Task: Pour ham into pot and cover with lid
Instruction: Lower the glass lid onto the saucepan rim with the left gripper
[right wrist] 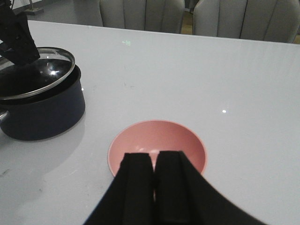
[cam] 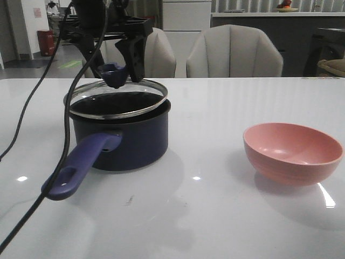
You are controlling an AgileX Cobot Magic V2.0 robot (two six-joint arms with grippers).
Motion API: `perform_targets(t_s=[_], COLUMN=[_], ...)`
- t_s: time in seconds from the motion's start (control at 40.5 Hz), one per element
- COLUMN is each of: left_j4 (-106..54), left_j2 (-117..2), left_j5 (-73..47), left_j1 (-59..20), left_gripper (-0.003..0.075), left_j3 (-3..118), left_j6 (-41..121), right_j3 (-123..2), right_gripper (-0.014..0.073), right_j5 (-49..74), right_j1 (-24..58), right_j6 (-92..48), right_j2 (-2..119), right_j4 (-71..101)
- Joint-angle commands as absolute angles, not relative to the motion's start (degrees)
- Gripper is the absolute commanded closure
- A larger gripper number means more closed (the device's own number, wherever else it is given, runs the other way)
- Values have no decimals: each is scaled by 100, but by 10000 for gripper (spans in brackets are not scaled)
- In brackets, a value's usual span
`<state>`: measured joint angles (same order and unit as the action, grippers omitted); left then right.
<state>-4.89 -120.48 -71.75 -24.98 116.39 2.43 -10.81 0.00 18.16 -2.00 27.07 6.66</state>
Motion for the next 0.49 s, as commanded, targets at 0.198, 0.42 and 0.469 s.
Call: perform_targets(t_s=[0.198, 0.42, 0.469], left_j4=[-571, -571, -571], left_j2=[-11652, -11652, -11652], left_j5=[-7029, -6891, -6879], left_j1=[-2572, -2572, -2572], left_gripper=[206, 206, 206], left_j3=[11856, 11856, 11856], left_j6=[227, 191, 191], right_j3=[-1238, -1238, -1238], right_gripper=[438, 438, 438], right_j5=[-493, -493, -493], right_j1=[1819, 1819, 1819], right_j6=[-227, -227, -227], right_j2=[2694, 2694, 2694], right_j4=[662, 662, 662])
